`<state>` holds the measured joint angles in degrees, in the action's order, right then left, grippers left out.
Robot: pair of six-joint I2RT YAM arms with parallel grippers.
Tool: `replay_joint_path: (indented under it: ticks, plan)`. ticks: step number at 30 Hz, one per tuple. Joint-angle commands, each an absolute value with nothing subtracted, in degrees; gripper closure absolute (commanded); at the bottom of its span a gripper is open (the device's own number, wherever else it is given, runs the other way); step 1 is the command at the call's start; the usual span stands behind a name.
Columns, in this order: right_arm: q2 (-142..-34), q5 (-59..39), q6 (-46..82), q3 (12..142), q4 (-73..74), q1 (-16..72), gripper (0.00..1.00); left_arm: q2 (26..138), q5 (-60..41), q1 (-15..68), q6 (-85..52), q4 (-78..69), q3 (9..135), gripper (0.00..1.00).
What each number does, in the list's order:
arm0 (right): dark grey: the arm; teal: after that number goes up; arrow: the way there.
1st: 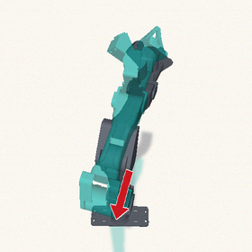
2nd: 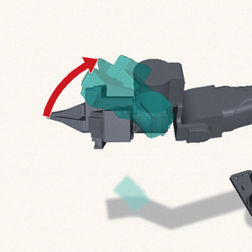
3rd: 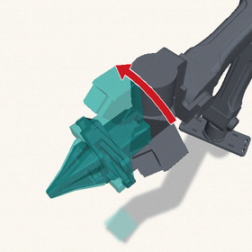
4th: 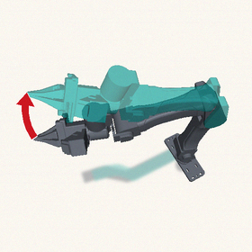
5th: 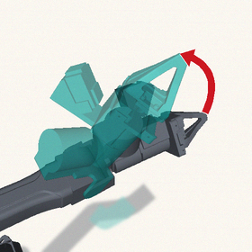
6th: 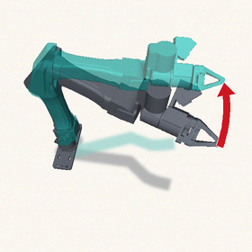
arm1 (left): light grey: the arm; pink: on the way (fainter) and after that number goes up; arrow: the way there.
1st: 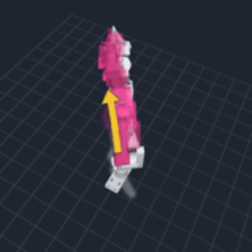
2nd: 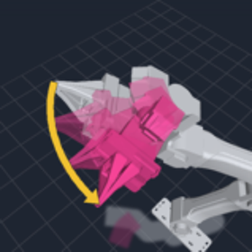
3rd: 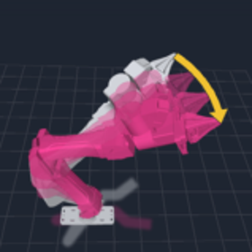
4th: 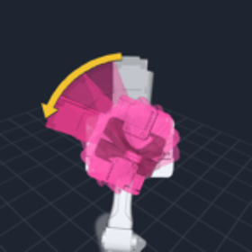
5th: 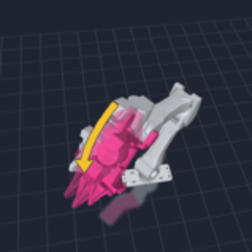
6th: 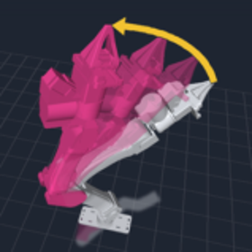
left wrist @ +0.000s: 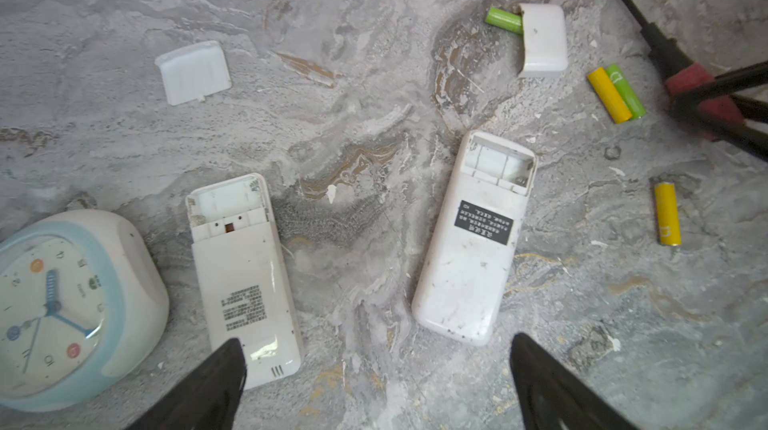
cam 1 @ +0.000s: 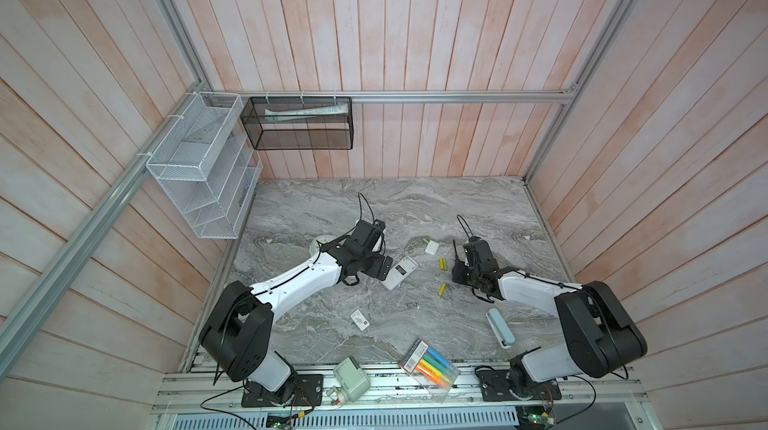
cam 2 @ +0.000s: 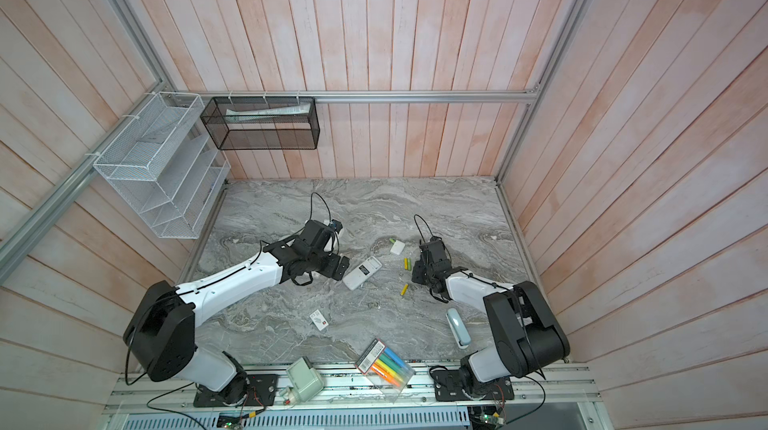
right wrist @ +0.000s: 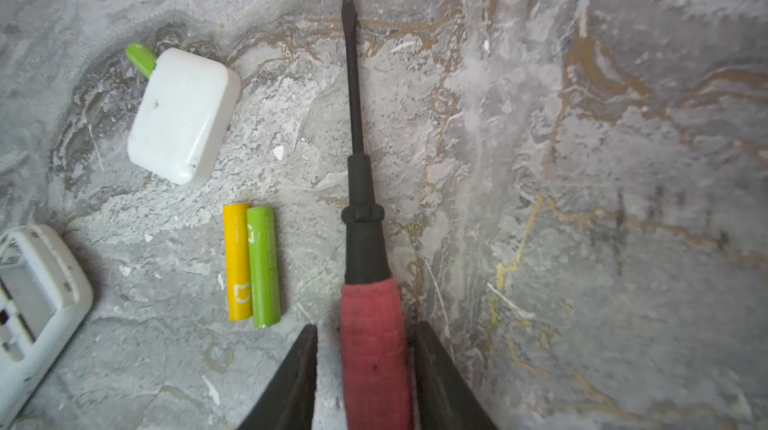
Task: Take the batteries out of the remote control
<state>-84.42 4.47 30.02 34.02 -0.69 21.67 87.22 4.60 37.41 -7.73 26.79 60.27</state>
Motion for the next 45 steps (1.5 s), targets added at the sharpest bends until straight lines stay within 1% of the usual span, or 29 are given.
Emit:
replay_joint_path:
  ticks: [1, 2, 3, 4, 5, 10, 14, 18, 20, 22, 29, 32, 35, 38, 40, 42, 45]
  plan:
    - [-83.0, 6.6, 28.6, 34.4, -8.3, 21.5, 0.45, 83.7, 8.0, 36.2, -9.2, 24.3, 58.5, 0.0]
    - [-81.9, 6.9, 28.1, 34.8, -8.6, 21.4, 0.37, 82.7, 8.7, 35.8, -9.4, 23.9, 58.0, 0.0]
    - [-80.9, 7.5, 27.4, 35.5, -9.1, 21.4, 0.23, 81.5, 8.8, 34.9, -9.6, 23.4, 57.4, 0.0]
    - [-80.0, 8.1, 26.7, 36.1, -9.4, 21.4, 0.07, 80.3, 9.0, 34.0, -9.9, 22.8, 56.6, 0.0]
    - [-79.2, 8.5, 25.9, 36.7, -9.4, 21.3, 0.02, 79.2, 9.8, 33.1, -10.2, 22.1, 55.8, 0.0]
    - [-75.7, 10.7, 22.6, 37.5, -6.9, 19.7, 0.02, 71.4, 15.0, 27.9, -11.1, 15.4, 49.1, 0.0]
    - [-74.4, 12.8, 17.8, 37.6, -2.5, 17.4, 0.02, 66.1, 16.1, 22.9, -10.3, 8.7, 43.0, 0.0]
    - [-75.0, 16.2, 11.0, 34.7, 7.9, 15.0, 0.02, 62.7, 17.3, 18.8, -8.4, 1.6, 37.3, 0.0]
    - [-76.3, 16.8, 7.7, 33.0, 15.2, 13.7, 0.02, 62.1, 15.4, 16.1, -7.9, -2.1, 35.0, 0.0]
    - [-78.1, 18.7, 4.2, 32.3, 20.8, 12.9, 0.02, 62.5, 14.7, 13.8, -8.0, -6.0, 32.6, 0.0]
    - [-85.9, 15.7, 1.4, 25.8, 44.8, 9.6, 0.02, 66.3, 9.7, 7.1, -8.0, -22.1, 25.5, 0.0]
    - [-86.0, 11.9, 0.0, 26.6, 44.2, 8.5, 0.02, 68.0, 10.0, 5.4, -6.9, -29.4, 22.3, 0.0]
    - [-84.1, 7.0, 1.0, 24.7, 45.6, 5.8, 0.02, 69.8, 7.6, 3.0, -7.4, -36.5, 19.4, 0.0]
    - [-79.4, 5.7, 1.9, 18.9, 51.9, 4.2, 0.02, 71.9, 6.0, 1.8, -7.8, -44.1, 16.5, 0.0]
    - [-76.4, 6.7, 2.0, 14.5, 56.6, 3.6, 0.02, 73.4, 5.9, 1.5, -7.7, -48.0, 15.2, 0.0]
    - [-74.6, 7.6, 1.9, 11.5, 60.8, 2.9, 0.02, 74.9, 5.5, 1.2, -7.6, -49.9, 15.3, 0.0]
    - [-74.3, 6.9, 2.6, 9.9, 63.9, 1.1, 0.02, 76.6, 4.3, 0.6, -6.4, -48.6, 17.2, 0.0]
